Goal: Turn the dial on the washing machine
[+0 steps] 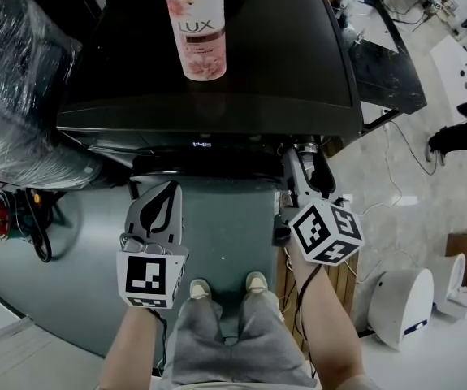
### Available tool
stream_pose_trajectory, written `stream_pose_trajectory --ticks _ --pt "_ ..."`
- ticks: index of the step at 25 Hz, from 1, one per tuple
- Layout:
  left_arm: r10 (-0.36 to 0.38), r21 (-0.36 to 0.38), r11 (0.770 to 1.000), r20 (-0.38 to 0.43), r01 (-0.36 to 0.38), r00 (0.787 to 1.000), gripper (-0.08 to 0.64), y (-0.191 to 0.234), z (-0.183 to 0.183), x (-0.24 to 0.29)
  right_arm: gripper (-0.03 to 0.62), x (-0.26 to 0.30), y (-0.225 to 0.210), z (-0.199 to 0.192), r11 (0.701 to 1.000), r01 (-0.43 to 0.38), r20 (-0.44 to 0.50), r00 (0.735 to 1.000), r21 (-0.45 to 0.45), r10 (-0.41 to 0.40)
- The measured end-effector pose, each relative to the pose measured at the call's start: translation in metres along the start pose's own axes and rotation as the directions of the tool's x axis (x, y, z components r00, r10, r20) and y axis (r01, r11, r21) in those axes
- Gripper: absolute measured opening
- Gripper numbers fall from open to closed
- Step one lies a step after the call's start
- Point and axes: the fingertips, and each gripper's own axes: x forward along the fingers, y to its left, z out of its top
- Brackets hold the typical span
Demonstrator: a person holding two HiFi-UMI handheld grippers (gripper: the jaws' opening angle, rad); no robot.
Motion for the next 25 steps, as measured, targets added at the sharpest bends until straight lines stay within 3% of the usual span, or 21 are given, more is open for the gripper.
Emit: stream_pose_trajectory --ticks 9,14,17,22,25 --pt "-0.004 -0.001 1.0 0.01 0.004 1.0 0.018 0.0014 0.0051 0.0015 0.295 0.0005 -0.0043 -0.0003 0.979 -0.023 0.029 0.999 0.204 0.018" --pt "0.009 -0.032 0.999 0.015 -0.008 1.0 0.018 0.003 0.0086 0.0006 0.295 -0.0003 -0.0086 -0.003 0.944 -0.033 0.033 0.999 0.328 0.023" --pt "-0.005 -0.007 1.0 0.01 0.005 1.0 0.018 0.0028 0.0052 0.0 0.295 -0.0012 -0.0094 -0.0059 0.905 -0.044 0.039 0.999 0.424 0.031" --pt "-0.013 -0.004 1.0 0.008 0.013 1.0 0.018 0.002 0.0046 0.0004 0.295 0.0001 -0.0082 -0.0049 0.805 -0.097 0.087 0.995 0.585 0.057" --pt "-0.016 -0.004 1.0 0.009 0.016 1.0 0.018 0.0013 0.0049 0.0003 0.295 0.0001 -0.0084 -0.0041 0.782 -0.114 0.104 0.993 0.613 0.063"
